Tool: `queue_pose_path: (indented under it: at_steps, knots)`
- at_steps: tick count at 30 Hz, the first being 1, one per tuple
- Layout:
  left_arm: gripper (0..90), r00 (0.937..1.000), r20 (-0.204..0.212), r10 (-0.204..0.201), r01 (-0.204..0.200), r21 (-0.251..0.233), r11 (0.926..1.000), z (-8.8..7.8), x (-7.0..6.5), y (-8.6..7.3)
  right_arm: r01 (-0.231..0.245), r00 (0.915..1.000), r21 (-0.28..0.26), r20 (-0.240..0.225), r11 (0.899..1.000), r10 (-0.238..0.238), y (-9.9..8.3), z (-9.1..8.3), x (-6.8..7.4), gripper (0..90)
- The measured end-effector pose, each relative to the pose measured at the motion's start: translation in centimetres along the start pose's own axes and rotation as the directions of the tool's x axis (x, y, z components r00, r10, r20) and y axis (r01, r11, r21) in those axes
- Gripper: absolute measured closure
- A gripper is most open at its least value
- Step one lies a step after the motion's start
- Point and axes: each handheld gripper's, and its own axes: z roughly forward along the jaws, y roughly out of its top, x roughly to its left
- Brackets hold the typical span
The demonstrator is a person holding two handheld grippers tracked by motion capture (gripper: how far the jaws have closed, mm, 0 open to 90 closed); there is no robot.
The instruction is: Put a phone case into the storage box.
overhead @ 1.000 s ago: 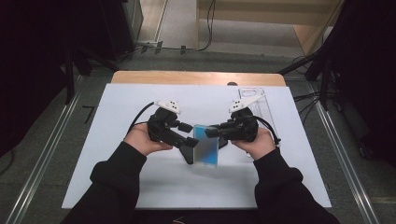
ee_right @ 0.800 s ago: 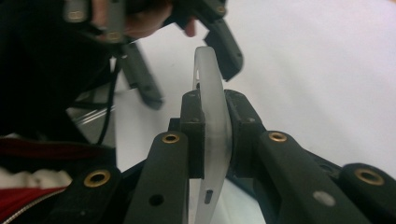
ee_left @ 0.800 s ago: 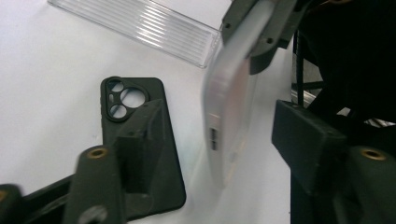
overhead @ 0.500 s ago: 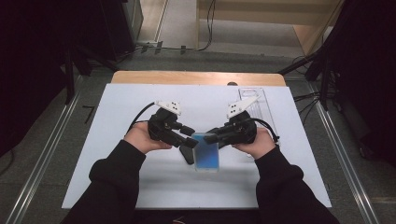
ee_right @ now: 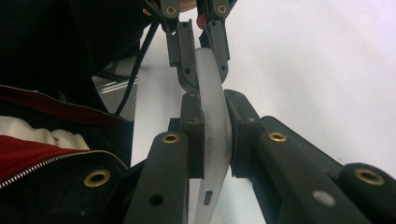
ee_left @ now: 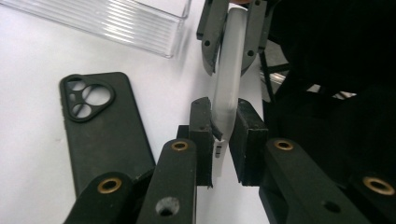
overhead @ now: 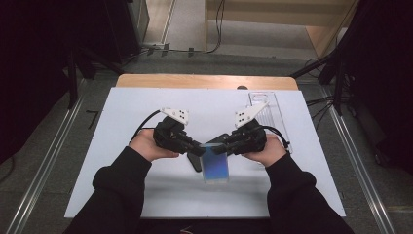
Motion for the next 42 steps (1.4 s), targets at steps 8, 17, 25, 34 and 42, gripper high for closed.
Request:
queue_pose_path:
  at_steps: [8,17,25,34,42]
  knots:
    - [81.3,0.9985,0.013,-0.054,0.054,-0.004,0.9985,-0.3,-0.2,0.4,-0.032,0.9994,-0.009,-0.015,0.999,0.032,0.0,-0.1,-0.1,75.1]
    - [81.2,0.9922,-0.063,-0.108,0.107,-0.014,0.9941,-1.0,-0.9,1.2,-0.091,0.9941,-0.09,0.051,0.992,0.096,0.1,-1.2,0.1,46.3]
    - [81.1,0.9816,-0.116,-0.152,0.15,-0.025,0.9884,-2.0,-1.0,1.2,-0.114,0.9813,-0.142,0.138,0.983,0.134,0.2,-1.5,0.3,31.0]
    - [81.0,0.9368,-0.234,-0.26,0.246,-0.089,0.9652,-3.4,-0.4,0.9,-0.13,0.9781,-0.195,0.135,0.972,0.158,-0.4,-1.5,0.0,17.6]
    - [81.0,0.9003,-0.3,-0.315,0.286,-0.139,0.9481,-3.9,-0.6,1.1,-0.195,0.9481,-0.194,0.214,0.961,0.236,-0.8,-0.7,-0.4,0.0]
